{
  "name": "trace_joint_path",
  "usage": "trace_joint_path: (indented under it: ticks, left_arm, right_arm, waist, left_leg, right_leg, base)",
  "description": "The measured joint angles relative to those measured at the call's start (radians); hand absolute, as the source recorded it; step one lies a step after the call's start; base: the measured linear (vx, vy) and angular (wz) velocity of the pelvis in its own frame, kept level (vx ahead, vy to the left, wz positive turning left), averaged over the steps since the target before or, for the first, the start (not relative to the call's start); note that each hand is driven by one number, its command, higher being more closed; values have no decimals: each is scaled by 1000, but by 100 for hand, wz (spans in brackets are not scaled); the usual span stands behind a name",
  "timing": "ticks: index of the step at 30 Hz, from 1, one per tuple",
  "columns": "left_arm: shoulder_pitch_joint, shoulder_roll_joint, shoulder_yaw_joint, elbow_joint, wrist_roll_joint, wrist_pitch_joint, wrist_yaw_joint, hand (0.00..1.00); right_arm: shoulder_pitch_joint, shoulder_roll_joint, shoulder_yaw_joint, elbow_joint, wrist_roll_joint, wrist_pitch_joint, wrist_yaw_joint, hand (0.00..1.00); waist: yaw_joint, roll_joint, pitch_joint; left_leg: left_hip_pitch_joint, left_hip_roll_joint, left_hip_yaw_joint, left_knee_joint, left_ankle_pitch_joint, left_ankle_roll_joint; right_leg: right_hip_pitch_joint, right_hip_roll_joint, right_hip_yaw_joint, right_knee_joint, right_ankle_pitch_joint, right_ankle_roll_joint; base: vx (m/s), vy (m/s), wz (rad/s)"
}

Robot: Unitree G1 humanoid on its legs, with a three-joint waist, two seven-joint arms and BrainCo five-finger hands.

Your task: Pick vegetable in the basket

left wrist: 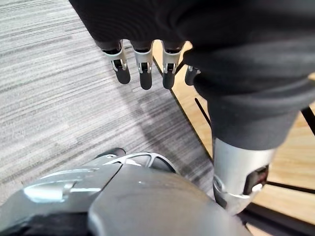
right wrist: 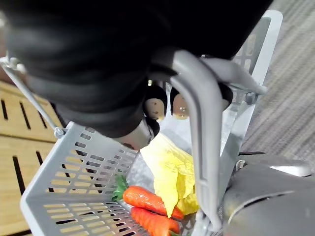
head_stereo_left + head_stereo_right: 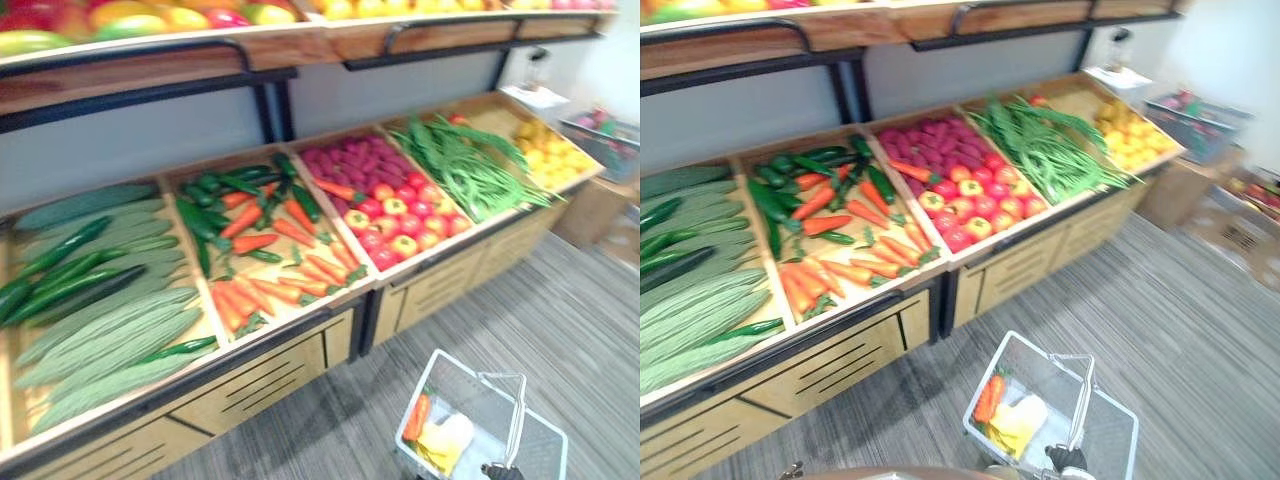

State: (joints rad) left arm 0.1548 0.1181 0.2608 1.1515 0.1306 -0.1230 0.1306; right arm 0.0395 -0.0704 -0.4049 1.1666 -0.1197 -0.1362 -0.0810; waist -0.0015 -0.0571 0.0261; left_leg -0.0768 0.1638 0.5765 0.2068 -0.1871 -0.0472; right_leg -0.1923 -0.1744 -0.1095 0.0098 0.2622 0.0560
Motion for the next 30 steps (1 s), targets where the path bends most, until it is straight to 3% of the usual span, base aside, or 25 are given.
trace_joint_path:
  ticks: [1,2,3,4,6,9,12,14,16,18,20,21,22,23,24,25,26,28,29,30]
  left_arm:
    - [-2,-9,1,-1,-1,-3,1,0]
    - [-13,-8,0,-18,-1,-4,1,0]
    - [-15,-6,-1,-32,1,-5,0,0]
    - [-15,-6,0,-39,3,-4,0,0]
    - [-5,-4,-2,-39,4,-4,0,0]
    - [-16,-3,-10,-45,3,2,-6,0]
    - [-37,-2,-8,-48,2,0,-12,0]
    - [-45,-23,-8,-45,2,1,-14,0]
    - [-45,-33,-7,-42,1,2,-12,0]
    - [-55,-32,2,-42,1,1,-8,0]
    - [-68,-36,35,-48,-3,1,5,0]
    - [-68,-36,45,-49,-8,1,8,0]
    - [-68,-40,66,-51,-20,1,15,0]
    - [-68,-42,73,-55,-52,-4,21,0]
    - [-71,-45,72,-56,-53,-7,21,0]
    - [-79,-51,69,-66,-67,-11,21,0]
    - [-75,-62,61,-84,-93,-17,23,0]
    - [-74,-70,40,-97,-113,-30,23,0]
    - [-74,-71,35,-98,-113,-33,22,0]
    - [-73,-75,29,-97,-114,-40,20,0]
  right_arm:
    - [-23,7,30,-12,5,1,2,100]
    - [-33,9,32,-26,5,-6,0,100]
    - [-40,0,31,-30,5,-5,-1,100]
    - [-43,-8,37,-27,1,-1,1,100]
    - [-40,-6,55,-18,0,-2,0,100]
    - [-39,9,53,-8,-2,6,1,100]
    - [-38,11,17,-4,1,28,-1,100]
    - [-34,-20,9,-11,1,33,-3,100]
    - [-15,-32,0,-11,2,38,-4,100]
    - [-8,-30,2,-11,2,36,-4,100]
    - [1,-30,34,-7,1,27,0,100]
    - [0,-32,43,-7,1,27,0,100]
    - [-1,-39,69,2,1,23,-1,100]
    - [-7,-44,97,17,1,15,-1,100]
    - [-12,-48,101,22,1,14,-2,100]
    - [-23,-55,98,31,1,13,-4,100]
    - [-23,-60,99,42,2,17,-4,100]
    - [-19,-71,98,58,5,18,-4,100]
    - [-18,-72,97,58,6,19,-5,100]
    - [-16,-73,96,58,11,19,-6,100]
  waist:
    - [7,29,31]
    - [-8,22,65]
    - [-13,19,72]
    - [-10,20,73]
    - [4,23,74]
    - [1,7,73]
    - [4,-5,77]
    - [-21,34,88]
    - [-24,49,82]
    - [-26,47,79]
    - [-24,35,75]
    - [-22,36,74]
    - [-20,43,73]
    - [-15,38,78]
    - [-15,30,82]
    - [-17,30,83]
    - [-4,21,89]
    - [20,32,94]
    - [24,37,94]
    - [28,50,96]
  left_leg:
    - [17,34,85,-31,21,33]
    - [34,39,146,-46,32,43]
    - [50,43,195,-64,41,44]
    - [63,47,250,-86,55,41]
    - [105,49,360,-131,79,31]
    - [138,36,509,-130,90,21]
    - [153,26,590,-118,104,-1]
    - [162,43,625,-134,124,-26]
    - [180,71,655,-120,130,-37]
    - [187,132,673,-32,123,-46]
    - [184,276,666,209,117,-50]
    - [186,314,654,265,118,-48]
    - [182,380,583,377,137,-19]
    - [127,408,418,479,141,21]
    - [84,388,310,512,99,1]
    - [6,298,110,531,23,-21]
    - [-32,217,-9,507,-21,-23]
    - [-87,95,-148,387,-47,-31]
    - [-102,63,-186,324,-46,-32]
    - [-125,1,-290,129,-18,-49]
  right_leg:
    - [5,17,-66,-57,93,-20]
    - [-14,-1,-212,93,-38,-70]
    - [-22,-27,-308,204,-130,-97]
    - [-14,-37,-378,277,-194,-113]
    - [28,-48,-442,344,-248,-94]
    - [94,-76,-457,272,-291,-26]
    - [100,-39,-474,116,-316,15]
    - [93,3,-454,52,-303,21]
    - [93,34,-426,34,-298,15]
    - [89,58,-399,37,-310,-2]
    - [95,103,-352,43,-309,-32]
    - [99,118,-338,44,-310,-42]
    - [112,145,-292,43,-313,-62]
    - [128,154,-236,42,-319,-71]
    - [131,147,-219,42,-321,-75]
    - [144,126,-179,39,-326,-81]
    - [157,108,-140,36,-331,-87]
    - [179,91,-82,25,-331,-84]
    - [182,88,-69,23,-333,-78]
    - [181,84,-43,21,-342,-55]
  base:
    - [-269,141,-184]
    - [-203,90,-177]
    - [-171,128,-142]
    - [-60,88,-131]
    - [-38,58,-175]
    - [18,-94,-159]
    - [-28,-253,-125]
    - [-49,-265,-108]
    - [4,-170,-75]
    - [13,-134,-57]
    - [11,-147,-68]
    - [53,-120,-101]
    - [102,-78,-117]
    - [85,-51,-116]
    - [105,29,-94]
    - [90,81,-85]
    - [90,81,-94]
    - [83,109,-91]
    - [105,218,-79]
    - [68,214,-51]
